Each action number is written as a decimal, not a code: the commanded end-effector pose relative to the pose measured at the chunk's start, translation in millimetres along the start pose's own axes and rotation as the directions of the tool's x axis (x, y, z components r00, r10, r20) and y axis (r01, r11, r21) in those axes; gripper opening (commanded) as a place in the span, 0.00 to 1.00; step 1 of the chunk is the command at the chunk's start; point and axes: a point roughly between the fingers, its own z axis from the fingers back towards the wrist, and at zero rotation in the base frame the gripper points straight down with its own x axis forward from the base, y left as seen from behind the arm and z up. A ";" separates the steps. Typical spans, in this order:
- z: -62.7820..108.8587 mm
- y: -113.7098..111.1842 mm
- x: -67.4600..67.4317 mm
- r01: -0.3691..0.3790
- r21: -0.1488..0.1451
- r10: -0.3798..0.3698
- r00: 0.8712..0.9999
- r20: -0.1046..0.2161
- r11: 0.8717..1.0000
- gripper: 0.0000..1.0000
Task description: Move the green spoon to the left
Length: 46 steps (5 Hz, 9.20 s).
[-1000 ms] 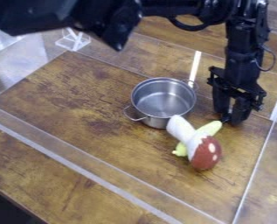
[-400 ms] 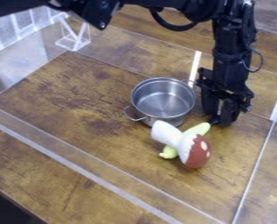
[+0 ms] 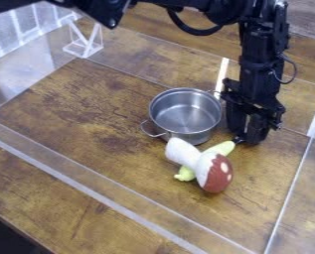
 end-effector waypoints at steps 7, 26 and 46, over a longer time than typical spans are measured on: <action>28.0 -1.4 -7.4 -0.089 0.008 0.089 0.994 0.068 0.996 0.00; 87.5 58.9 -37.0 -0.124 0.060 0.108 0.971 0.215 0.990 0.00; 24.8 31.9 -20.7 0.031 -0.179 -0.007 0.991 0.133 0.983 0.00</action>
